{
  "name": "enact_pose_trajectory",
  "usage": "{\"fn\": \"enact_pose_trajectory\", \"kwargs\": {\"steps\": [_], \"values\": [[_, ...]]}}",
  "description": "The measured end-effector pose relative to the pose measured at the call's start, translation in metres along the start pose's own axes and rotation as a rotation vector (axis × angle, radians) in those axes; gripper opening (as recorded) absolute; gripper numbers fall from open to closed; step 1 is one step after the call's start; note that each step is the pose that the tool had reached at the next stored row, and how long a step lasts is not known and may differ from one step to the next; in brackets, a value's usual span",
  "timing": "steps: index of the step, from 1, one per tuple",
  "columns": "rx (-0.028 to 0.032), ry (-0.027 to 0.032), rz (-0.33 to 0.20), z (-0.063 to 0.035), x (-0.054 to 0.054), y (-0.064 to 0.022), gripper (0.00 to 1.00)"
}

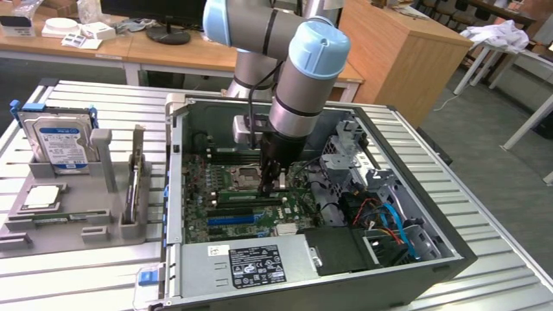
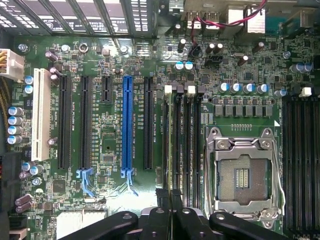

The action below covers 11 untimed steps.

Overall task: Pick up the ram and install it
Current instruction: 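Insert the ram into the slot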

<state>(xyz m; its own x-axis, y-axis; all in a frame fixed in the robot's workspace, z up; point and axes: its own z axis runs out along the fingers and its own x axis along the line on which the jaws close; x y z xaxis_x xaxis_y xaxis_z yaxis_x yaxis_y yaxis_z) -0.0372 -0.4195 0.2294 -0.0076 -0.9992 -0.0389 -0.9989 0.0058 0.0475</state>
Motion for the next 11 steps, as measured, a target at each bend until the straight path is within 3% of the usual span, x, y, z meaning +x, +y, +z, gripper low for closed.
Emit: {"fn": "enact_pose_trajectory", "kwargs": {"steps": [11], "values": [[-0.0001,0.0001,-0.002,0.0013,0.0,-0.0001,0.12]]}}
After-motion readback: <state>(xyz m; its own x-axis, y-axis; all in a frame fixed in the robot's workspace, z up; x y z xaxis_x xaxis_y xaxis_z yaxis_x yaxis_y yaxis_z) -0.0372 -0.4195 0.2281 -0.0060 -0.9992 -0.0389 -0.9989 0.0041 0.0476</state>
